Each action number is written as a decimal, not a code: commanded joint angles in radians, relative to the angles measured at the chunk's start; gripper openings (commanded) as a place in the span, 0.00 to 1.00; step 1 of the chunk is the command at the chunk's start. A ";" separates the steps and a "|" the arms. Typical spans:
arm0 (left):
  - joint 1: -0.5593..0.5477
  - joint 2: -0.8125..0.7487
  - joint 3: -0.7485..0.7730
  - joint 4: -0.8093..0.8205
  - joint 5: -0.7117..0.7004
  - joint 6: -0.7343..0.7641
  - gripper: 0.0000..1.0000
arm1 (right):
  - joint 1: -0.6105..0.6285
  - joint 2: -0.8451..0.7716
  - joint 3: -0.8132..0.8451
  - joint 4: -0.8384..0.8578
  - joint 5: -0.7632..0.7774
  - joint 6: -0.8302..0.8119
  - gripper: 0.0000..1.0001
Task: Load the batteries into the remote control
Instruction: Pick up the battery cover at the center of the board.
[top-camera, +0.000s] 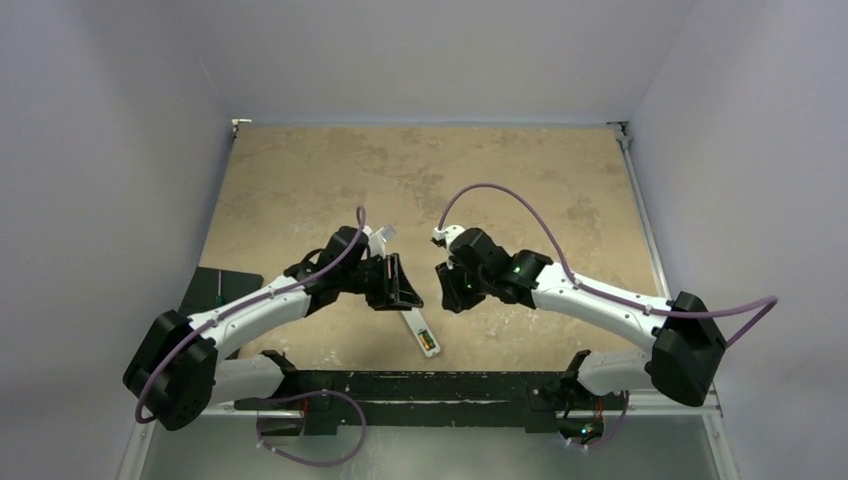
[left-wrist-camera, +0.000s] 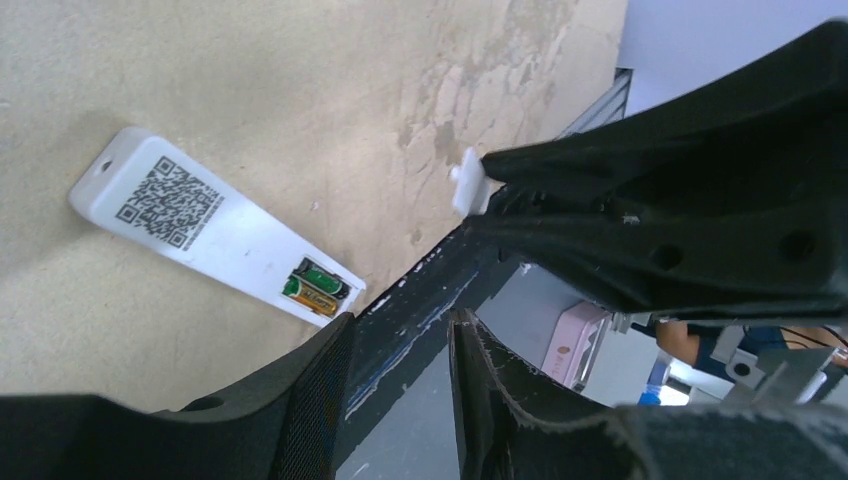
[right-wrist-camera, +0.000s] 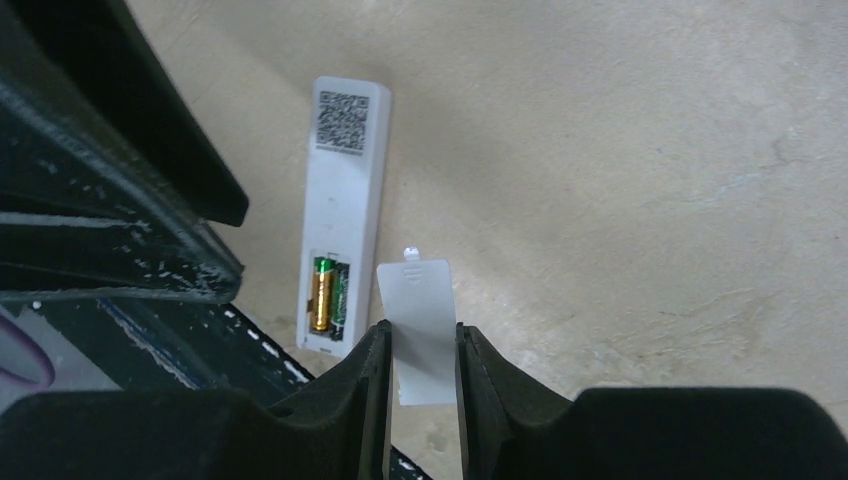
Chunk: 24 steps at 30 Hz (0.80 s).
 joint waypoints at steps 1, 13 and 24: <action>0.011 0.007 -0.015 0.099 0.084 -0.038 0.39 | 0.051 -0.037 -0.011 0.045 -0.026 -0.009 0.15; 0.012 0.007 -0.035 0.117 0.112 -0.052 0.40 | 0.141 -0.047 0.015 0.054 -0.006 -0.013 0.16; 0.012 0.019 -0.082 0.211 0.159 -0.091 0.38 | 0.188 -0.049 0.051 0.072 0.001 -0.018 0.16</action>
